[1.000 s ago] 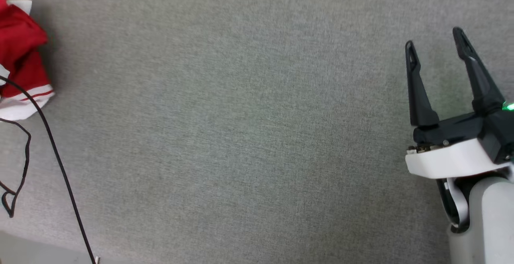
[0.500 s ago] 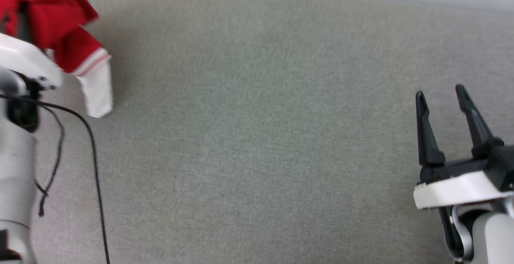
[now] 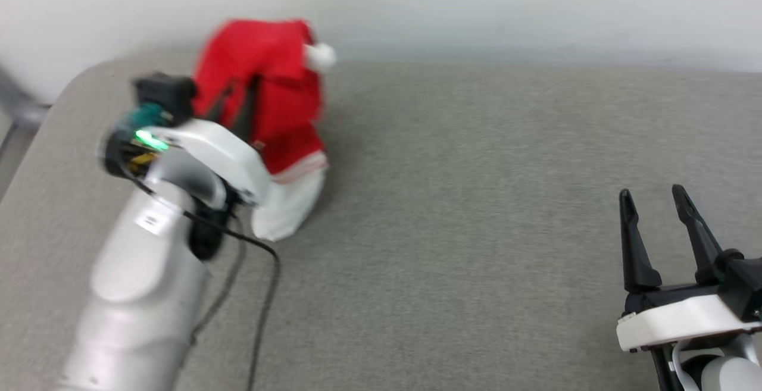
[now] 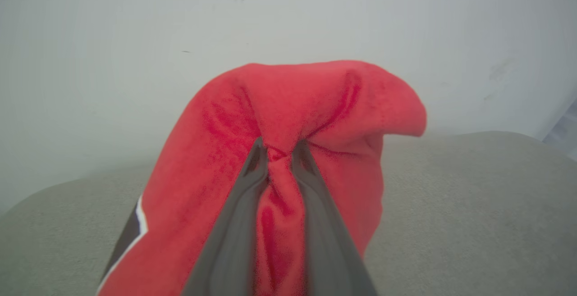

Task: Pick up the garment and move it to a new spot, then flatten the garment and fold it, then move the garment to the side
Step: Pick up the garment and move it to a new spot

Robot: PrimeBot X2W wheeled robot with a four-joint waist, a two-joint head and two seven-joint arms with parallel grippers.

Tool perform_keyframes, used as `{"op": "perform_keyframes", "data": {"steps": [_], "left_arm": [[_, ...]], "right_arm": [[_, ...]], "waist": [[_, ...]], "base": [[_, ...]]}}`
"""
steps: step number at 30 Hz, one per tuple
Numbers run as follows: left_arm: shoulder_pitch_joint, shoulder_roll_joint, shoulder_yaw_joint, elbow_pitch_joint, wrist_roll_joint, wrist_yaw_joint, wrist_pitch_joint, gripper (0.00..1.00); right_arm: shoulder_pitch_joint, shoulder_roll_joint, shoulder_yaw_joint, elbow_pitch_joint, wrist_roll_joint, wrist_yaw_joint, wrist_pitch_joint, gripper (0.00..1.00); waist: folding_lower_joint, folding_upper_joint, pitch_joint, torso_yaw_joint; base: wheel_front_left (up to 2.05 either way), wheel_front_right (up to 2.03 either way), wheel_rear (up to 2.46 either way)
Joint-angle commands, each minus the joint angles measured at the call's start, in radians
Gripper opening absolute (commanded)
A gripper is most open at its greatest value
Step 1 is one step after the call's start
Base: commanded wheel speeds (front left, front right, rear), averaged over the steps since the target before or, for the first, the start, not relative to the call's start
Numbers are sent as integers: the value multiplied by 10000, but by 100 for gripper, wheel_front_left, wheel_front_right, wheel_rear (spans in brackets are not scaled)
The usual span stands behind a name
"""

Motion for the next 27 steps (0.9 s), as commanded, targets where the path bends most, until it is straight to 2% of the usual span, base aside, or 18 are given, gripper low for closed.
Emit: {"op": "perform_keyframes", "data": {"steps": [1, 10, 15, 18, 21, 22, 23, 24, 25, 27], "left_arm": [[281, -144, -126, -251, -29, -7, 96, 0], [1989, -1415, -2622, -1747, -237, -19, 1139, 0], [2550, -1573, -4136, -1752, -502, -12, 1401, 0], [2793, -1479, -5105, -1633, -699, -13, 1433, 0], [2834, -1415, -5619, -1514, -764, -13, 1258, 0], [2825, -1411, -5763, -1459, -739, -13, 1163, 11], [2786, -1397, -5857, -1414, -745, -13, 1065, 44], [2756, -1411, -5932, -1404, -784, -13, 921, 95], [2697, -1440, -6011, -1420, -799, -13, 727, 100], [2575, -1490, -6097, -1469, -806, -12, 244, 100]], "right_arm": [[143, 17, -19, 15, 10, -7, -10, 100], [330, 17, -91, -162, 191, -7, 110, 100], [122, 16, -93, -190, 258, -7, 83, 100], [-38, 16, -92, -109, 318, -7, 36, 100], [-49, 16, -94, 56, 370, -7, 106, 100], [-67, 16, -99, 105, 402, -7, 107, 100], [-83, 16, -99, 147, 413, -7, 102, 100], [-95, 16, -96, 190, 412, -7, 103, 100], [-87, 15, -101, 228, 415, -7, 110, 100], [-55, 16, -96, 286, 381, -7, 150, 100]], "waist": [[2, 0, -270, -396], [2, 0, -6, -1142], [2, 0, 481, -1337], [2, 0, 761, -1385], [2, 0, 790, -1357], [2, 0, 781, -1338], [2, 0, 765, -1320], [2, 0, 724, -1289], [2, 0, 668, -1245], [2, 0, 532, -1138]], "base": [[0, 0, 0], [0, 0, 0], [0, 0, 0], [0, 0, 0], [0, 0, 0], [0, 0, 0], [0, 0, 0], [0, 0, 0], [0, 0, 0], [0, 0, 0]]}}
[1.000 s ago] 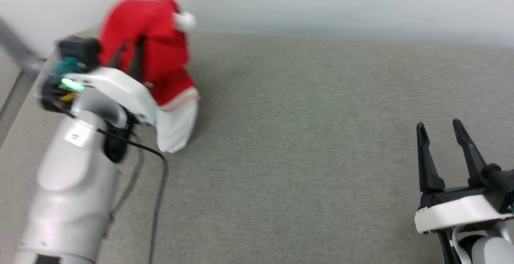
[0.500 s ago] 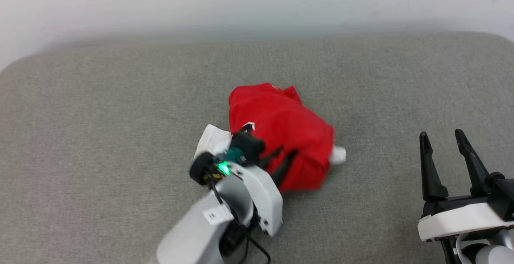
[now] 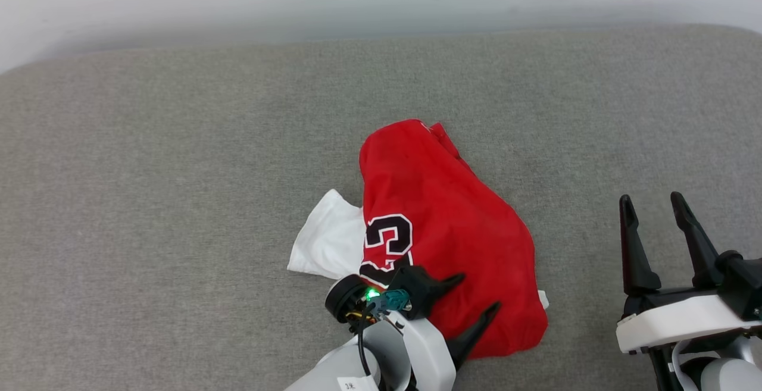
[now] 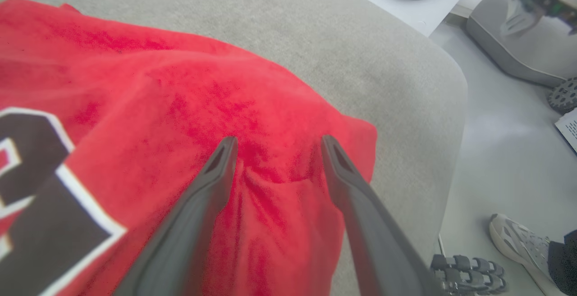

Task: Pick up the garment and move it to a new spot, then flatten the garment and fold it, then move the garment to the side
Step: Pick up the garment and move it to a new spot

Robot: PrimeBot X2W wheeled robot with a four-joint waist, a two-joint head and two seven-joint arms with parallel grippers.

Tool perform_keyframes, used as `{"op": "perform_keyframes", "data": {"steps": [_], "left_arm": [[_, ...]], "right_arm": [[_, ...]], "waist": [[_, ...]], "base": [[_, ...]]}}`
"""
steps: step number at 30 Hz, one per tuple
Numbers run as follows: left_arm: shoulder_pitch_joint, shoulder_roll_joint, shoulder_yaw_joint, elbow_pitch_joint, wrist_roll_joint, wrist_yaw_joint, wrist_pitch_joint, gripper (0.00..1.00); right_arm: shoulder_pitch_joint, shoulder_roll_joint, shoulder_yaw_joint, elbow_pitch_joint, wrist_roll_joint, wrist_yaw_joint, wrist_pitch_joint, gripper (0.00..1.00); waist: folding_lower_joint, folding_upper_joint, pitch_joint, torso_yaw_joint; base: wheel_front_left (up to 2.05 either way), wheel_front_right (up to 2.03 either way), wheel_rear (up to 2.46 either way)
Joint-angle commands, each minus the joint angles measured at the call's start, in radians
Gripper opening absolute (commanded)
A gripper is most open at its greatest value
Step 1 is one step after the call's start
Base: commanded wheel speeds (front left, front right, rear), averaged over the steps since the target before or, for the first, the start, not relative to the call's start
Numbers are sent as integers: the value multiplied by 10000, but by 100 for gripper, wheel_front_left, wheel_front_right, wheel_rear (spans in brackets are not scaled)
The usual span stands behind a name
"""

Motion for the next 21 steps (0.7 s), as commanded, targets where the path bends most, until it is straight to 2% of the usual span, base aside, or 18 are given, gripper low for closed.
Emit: {"op": "perform_keyframes", "data": {"steps": [1, 5, 8, 14, 21], "left_arm": [[-129, -28, -16, -44, -32, 5, -327, 100], [-293, -127, 193, -156, 125, 54, -1389, 100], [-411, -155, 477, -258, 182, 284, -1794, 100], [-397, -24, 1403, -359, 53, 914, -2118, 100], [145, 547, 2586, -629, 67, 1453, -2199, 100]], "right_arm": [[-76, 14, 19, 46, -17, -7, 45, 100], [47, 13, -23, 89, -133, -7, 167, 100], [217, 13, -51, 10, -235, -7, 310, 100], [495, 13, -86, -160, -241, -7, 556, 100], [840, 15, -145, -163, -54, -7, 762, 100]], "waist": [[0, -1, -178, 118], [0, -1, -563, 334], [0, -1, -822, 553], [0, -1, -1156, 865], [0, -1, -1489, 1091]], "base": [[0, 0, 0], [0, 0, 0], [0, 0, 0], [0, 0, 0], [0, 0, 0]]}}
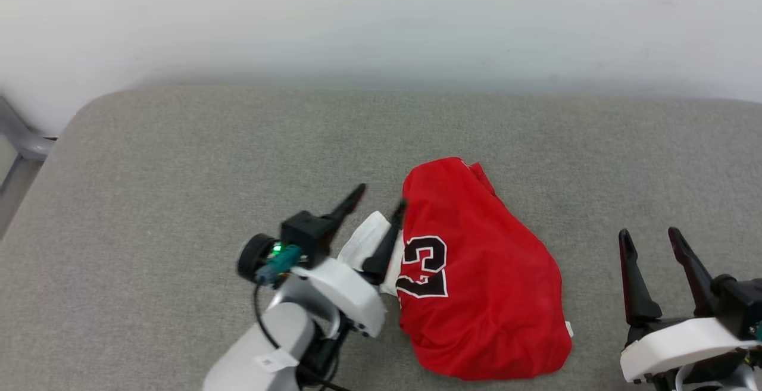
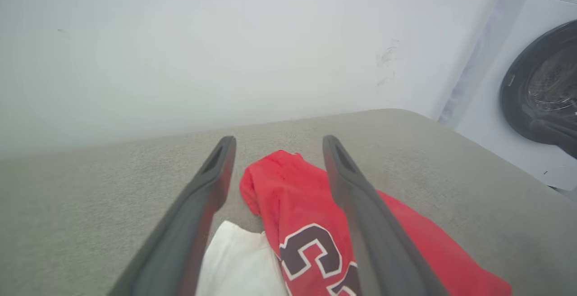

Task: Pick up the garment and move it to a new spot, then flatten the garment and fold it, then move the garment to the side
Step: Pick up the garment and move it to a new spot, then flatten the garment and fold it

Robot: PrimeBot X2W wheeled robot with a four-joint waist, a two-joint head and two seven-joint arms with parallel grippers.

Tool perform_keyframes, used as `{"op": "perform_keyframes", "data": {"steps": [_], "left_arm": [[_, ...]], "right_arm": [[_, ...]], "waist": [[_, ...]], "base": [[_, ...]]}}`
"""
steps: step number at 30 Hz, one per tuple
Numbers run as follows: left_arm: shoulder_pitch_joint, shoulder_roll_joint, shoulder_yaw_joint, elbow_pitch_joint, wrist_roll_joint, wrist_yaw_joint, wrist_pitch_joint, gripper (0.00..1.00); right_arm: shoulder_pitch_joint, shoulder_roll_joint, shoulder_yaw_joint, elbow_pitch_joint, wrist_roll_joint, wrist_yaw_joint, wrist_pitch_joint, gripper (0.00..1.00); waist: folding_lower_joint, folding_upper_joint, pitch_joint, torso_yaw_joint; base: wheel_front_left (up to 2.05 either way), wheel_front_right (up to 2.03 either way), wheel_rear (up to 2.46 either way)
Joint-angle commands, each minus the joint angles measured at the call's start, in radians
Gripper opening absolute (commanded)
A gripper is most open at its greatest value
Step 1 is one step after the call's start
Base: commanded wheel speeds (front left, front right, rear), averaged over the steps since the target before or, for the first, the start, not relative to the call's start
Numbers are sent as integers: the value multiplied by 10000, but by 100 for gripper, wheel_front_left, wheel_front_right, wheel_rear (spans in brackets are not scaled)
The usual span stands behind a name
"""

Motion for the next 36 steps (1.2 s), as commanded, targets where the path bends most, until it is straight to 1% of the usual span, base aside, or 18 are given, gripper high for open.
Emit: {"op": "perform_keyframes", "data": {"steps": [1, 11, 15, 18, 24, 36], "left_arm": [[243, 164, 346, -185, 33, 139, -68, 100], [1770, 1026, 2042, -981, 329, 653, -63, 100], [2439, 1217, 2699, -1361, 380, 867, -64, 100], [2857, 1276, 2973, -1567, 464, 935, -63, 100], [3278, 1423, 3047, -1699, 681, 871, -56, 100], [3293, 1373, 2958, -1615, 713, 788, -56, 100]], "right_arm": [[151, 11, -3, 10, 166, -7, 68, 100], [594, 11, 59, -44, 275, -7, 135, 100], [772, 12, 73, -92, 288, -7, 191, 100], [869, 12, 110, -90, 319, -7, 226, 100], [1011, 12, 111, -157, 344, -7, 265, 100], [1105, 12, -29, -46, 306, -7, 415, 100]], "waist": [[0, 0, -108, 69], [0, 0, -521, 90], [0, 0, -659, 86], [0, 0, -746, 70], [0, 0, -826, 70], [0, 0, -852, 6]], "base": [[0, 0, 0], [0, 0, 0], [0, 0, 0], [0, 0, 0], [0, 0, 0], [0, 0, 0]]}}
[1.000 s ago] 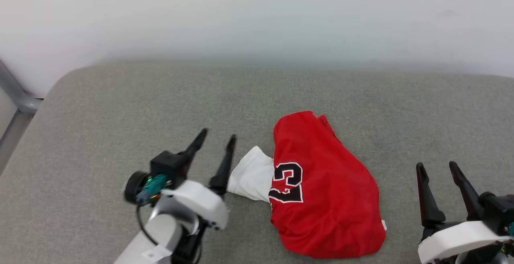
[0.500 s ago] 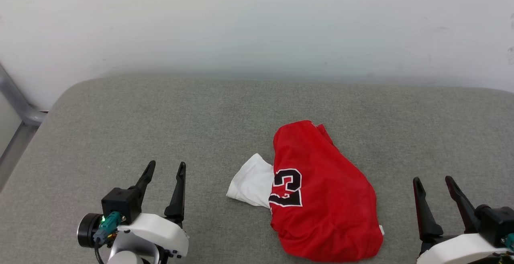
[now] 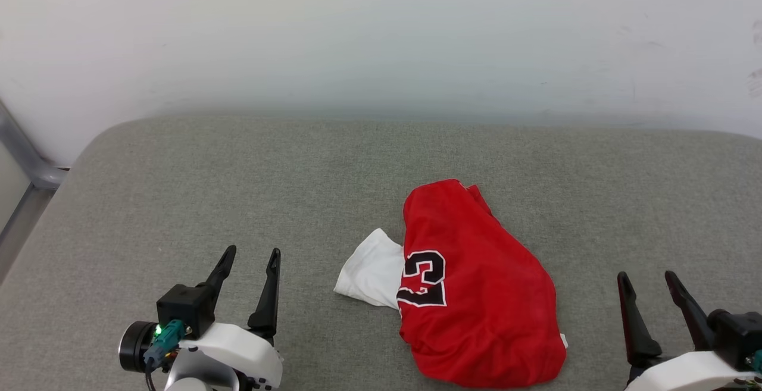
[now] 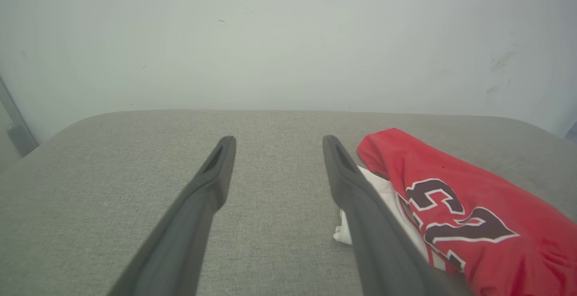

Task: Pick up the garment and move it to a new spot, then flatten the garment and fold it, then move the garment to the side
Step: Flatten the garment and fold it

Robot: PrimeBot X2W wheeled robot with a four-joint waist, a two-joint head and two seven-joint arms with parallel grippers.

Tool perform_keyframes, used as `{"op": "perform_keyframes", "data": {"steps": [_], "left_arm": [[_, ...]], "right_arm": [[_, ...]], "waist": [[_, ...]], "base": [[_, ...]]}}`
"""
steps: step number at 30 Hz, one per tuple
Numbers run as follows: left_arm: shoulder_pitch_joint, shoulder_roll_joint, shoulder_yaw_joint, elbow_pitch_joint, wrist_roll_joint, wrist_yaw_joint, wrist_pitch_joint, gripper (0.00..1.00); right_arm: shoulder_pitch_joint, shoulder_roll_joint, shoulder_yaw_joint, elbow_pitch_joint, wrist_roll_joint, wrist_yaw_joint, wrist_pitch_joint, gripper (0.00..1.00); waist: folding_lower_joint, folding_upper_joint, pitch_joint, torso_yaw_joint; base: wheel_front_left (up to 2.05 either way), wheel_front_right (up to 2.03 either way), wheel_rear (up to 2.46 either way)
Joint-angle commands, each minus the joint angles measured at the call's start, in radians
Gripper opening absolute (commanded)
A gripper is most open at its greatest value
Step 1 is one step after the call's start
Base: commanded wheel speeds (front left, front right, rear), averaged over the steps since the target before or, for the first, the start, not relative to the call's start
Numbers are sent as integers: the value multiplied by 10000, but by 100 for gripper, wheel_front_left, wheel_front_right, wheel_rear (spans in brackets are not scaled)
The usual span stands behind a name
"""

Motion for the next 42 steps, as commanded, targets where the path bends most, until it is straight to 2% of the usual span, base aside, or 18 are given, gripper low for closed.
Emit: {"op": "perform_keyframes", "data": {"steps": [1, 10, 12, 16, 20, 21, 24, 29, 33, 34, 35, 37, 38, 42], "left_arm": [[-8, -7, 0, 2, 34, -1, -28, 100], [-297, -340, -14, -454, 306, -85, -26, 100], [-377, -478, 17, -602, 384, -121, -26, 100], [-543, -780, 142, -843, 569, -247, -26, 100], [-719, -1078, 320, -988, 788, -446, -26, 100], [-800, -1218, 384, -1033, 900, -558, -26, 100], [-937, -1438, 509, -1076, 1067, -720, -26, 100], [-1116, -1769, 692, -901, 1307, -1042, -27, 100], [-1133, -1948, 835, -772, 1482, -1239, -27, 100], [-1139, -1999, 884, -752, 1508, -1281, -27, 100], [-1166, -2123, 1019, -728, 1614, -1396, -27, 100], [-1179, -2179, 1090, -703, 1664, -1452, -27, 100], [-1172, -2297, 1262, -674, 1775, -1571, -27, 100], [-1280, -2402, 1339, -663, 1858, -1678, -27, 100]], "right_arm": [[76, 12, -67, 62, -1, -7, 38, 100], [-556, 9, -912, 1004, -172, -7, 966, 100], [-873, 3, -1003, 1263, -167, -7, 1450, 100], [-1824, -484, -828, 1876, 66, -7, 2629, 100], [-2959, -1376, -19, 2495, 541, -5, 4075, 100], [-3505, -1819, 630, 2729, 899, -7, 4746, 100], [-4205, -2424, 1551, 3064, 1299, -8, 5698, 100], [-4815, -3187, 3110, 3689, 2091, -8, 7111, 100], [-4712, -3376, 3633, 4414, 2796, -5, 8267, 100], [-4649, -3386, 3689, 4584, 2888, -4, 8555, 72], [-4677, -3394, 3772, 4799, 3224, -4, 9004, 0], [-4962, -3446, 3760, 4630, 3284, -7, 8849, 0], [-6023, -3797, 3595, 3944, 3095, -13, 8155, 0], [-7158, -4093, 3327, 3405, 2597, -11, 7447, 0]], "waist": [[1, 0, 13, 1], [1, 0, 531, 431], [1, 0, 806, 614], [1, 0, 1283, 947], [1, 0, 1750, 1302], [1, 0, 1947, 1442], [1, 0, 2249, 1636], [1, 0, 2572, 1931], [1, 0, 2668, 2051], [1, 0, 2681, 2067], [1, 0, 2739, 2103], [1, 0, 2769, 2117], [1, 0, 2850, 2089], [1, 0, 3035, 2096]], "base": [[0, 0, 0], [0, 0, 0], [0, 0, 0], [0, 0, 0], [0, 0, 0], [0, 0, 0], [0, 0, 0], [0, 0, 0], [0, 0, 0], [0, 0, 0], [0, 0, 0], [0, 0, 0], [0, 0, 0], [0, 0, 0]]}}
